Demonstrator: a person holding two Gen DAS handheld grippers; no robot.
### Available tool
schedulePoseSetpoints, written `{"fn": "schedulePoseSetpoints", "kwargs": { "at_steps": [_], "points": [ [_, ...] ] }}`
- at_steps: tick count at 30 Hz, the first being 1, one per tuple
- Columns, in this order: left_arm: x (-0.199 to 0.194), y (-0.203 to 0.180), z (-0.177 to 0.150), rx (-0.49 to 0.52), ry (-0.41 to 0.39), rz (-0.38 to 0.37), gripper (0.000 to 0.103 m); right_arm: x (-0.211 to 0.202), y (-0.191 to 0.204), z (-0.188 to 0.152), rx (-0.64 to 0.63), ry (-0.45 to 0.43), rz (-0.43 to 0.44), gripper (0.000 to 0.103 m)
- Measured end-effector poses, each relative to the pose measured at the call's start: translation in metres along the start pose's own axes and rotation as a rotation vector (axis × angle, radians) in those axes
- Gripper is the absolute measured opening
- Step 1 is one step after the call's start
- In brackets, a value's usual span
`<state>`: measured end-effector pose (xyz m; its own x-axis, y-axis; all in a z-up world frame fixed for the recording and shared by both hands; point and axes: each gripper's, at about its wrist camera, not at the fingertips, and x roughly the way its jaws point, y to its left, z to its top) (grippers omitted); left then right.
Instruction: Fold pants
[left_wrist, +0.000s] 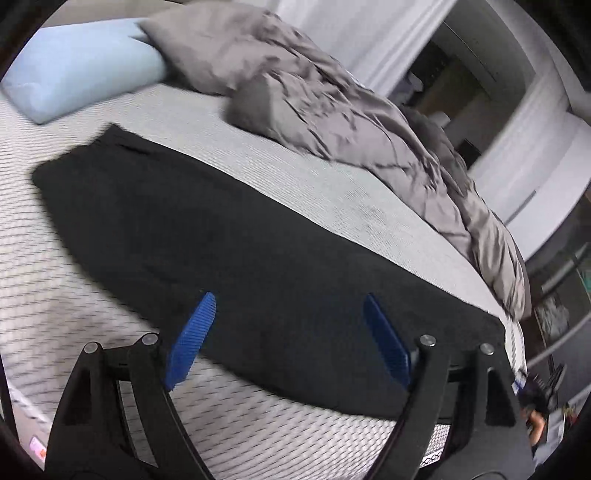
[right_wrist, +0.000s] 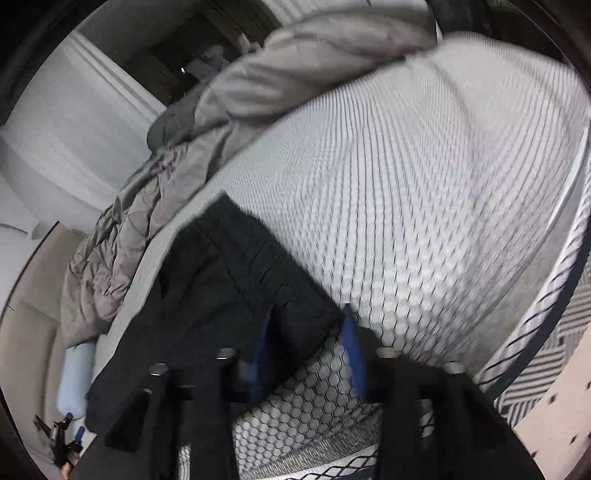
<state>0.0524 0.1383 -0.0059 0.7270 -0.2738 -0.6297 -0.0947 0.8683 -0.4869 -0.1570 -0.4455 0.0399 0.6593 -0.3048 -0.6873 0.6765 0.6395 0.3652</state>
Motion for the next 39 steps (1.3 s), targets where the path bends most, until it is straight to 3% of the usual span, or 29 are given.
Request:
{"fn": "schedulePoseSetpoints", "kwargs": {
  "at_steps": [3, 5, 7, 10, 12, 14, 15, 17, 20, 23, 25, 27, 29, 31, 33, 34, 35, 37, 39],
  "points": [
    [0.041, -0.041, -0.004, 0.063, 0.062, -0.039, 0.080, 0.000, 0.029, 0.021, -0.109, -0.008, 0.068, 0.059],
    [0.061, -0.058, -0.010, 0.101, 0.113, -0.078, 0.080, 0.020, 0.051, 0.038, -0.196, 0.044, 0.102, 0.063],
    [0.079, -0.070, -0.018, 0.150, 0.158, -0.075, 0.080, 0.047, 0.068, 0.054, -0.262, 0.130, 0.076, 0.063],
    [0.095, -0.077, -0.029, 0.218, 0.195, -0.036, 0.080, 0.077, 0.083, 0.072, -0.374, 0.172, 0.032, 0.064],
    [0.098, -0.078, -0.030, 0.232, 0.198, -0.043, 0.080, 0.105, 0.087, 0.084, -0.383, 0.212, 0.016, 0.071],
    [0.100, -0.076, -0.029, 0.231, 0.199, -0.053, 0.080, 0.129, 0.085, 0.091, -0.363, 0.278, 0.098, 0.070],
    [0.101, -0.072, -0.027, 0.215, 0.199, -0.059, 0.080, 0.137, 0.084, 0.093, -0.358, 0.301, 0.120, 0.066],
    [0.101, -0.067, -0.025, 0.208, 0.200, -0.062, 0.080, 0.147, 0.090, 0.095, -0.381, 0.329, 0.147, 0.015],
    [0.104, -0.069, -0.021, 0.230, 0.198, -0.051, 0.080, 0.130, 0.101, 0.097, -0.446, 0.255, 0.182, 0.005],
    [0.109, -0.070, -0.021, 0.249, 0.204, -0.046, 0.080, 0.126, 0.105, 0.101, -0.477, 0.172, 0.064, 0.005],
    [0.111, -0.072, -0.019, 0.250, 0.208, -0.035, 0.080, 0.145, 0.105, 0.097, -0.476, 0.188, -0.021, 0.005],
    [0.110, -0.074, -0.018, 0.254, 0.205, -0.018, 0.080, 0.162, 0.102, 0.091, -0.486, 0.195, -0.110, 0.010],
    [0.104, -0.076, -0.018, 0.260, 0.185, 0.018, 0.080, 0.161, 0.103, 0.092, -0.461, 0.167, -0.147, 0.019],
    [0.093, -0.080, -0.019, 0.292, 0.151, 0.048, 0.080, 0.131, 0.108, 0.089, -0.419, 0.088, -0.172, 0.027],
    [0.079, -0.093, -0.022, 0.339, 0.114, 0.041, 0.080, 0.094, 0.117, 0.076, -0.425, 0.022, -0.125, 0.042],
    [0.076, -0.104, -0.025, 0.368, 0.105, 0.019, 0.081, 0.079, 0.126, 0.064, -0.441, 0.011, -0.094, 0.062],
    [0.074, -0.114, -0.029, 0.398, 0.105, -0.005, 0.081, 0.066, 0.135, 0.051, -0.462, 0.002, -0.059, 0.076],
    [0.077, -0.146, -0.043, 0.479, 0.124, -0.063, 0.082, 0.052, 0.158, 0.020, -0.523, 0.017, -0.003, 0.085],
    [0.091, -0.180, -0.059, 0.545, 0.156, -0.129, 0.082, 0.055, 0.184, -0.018, -0.608, 0.073, 0.041, 0.088]
  ]
}}
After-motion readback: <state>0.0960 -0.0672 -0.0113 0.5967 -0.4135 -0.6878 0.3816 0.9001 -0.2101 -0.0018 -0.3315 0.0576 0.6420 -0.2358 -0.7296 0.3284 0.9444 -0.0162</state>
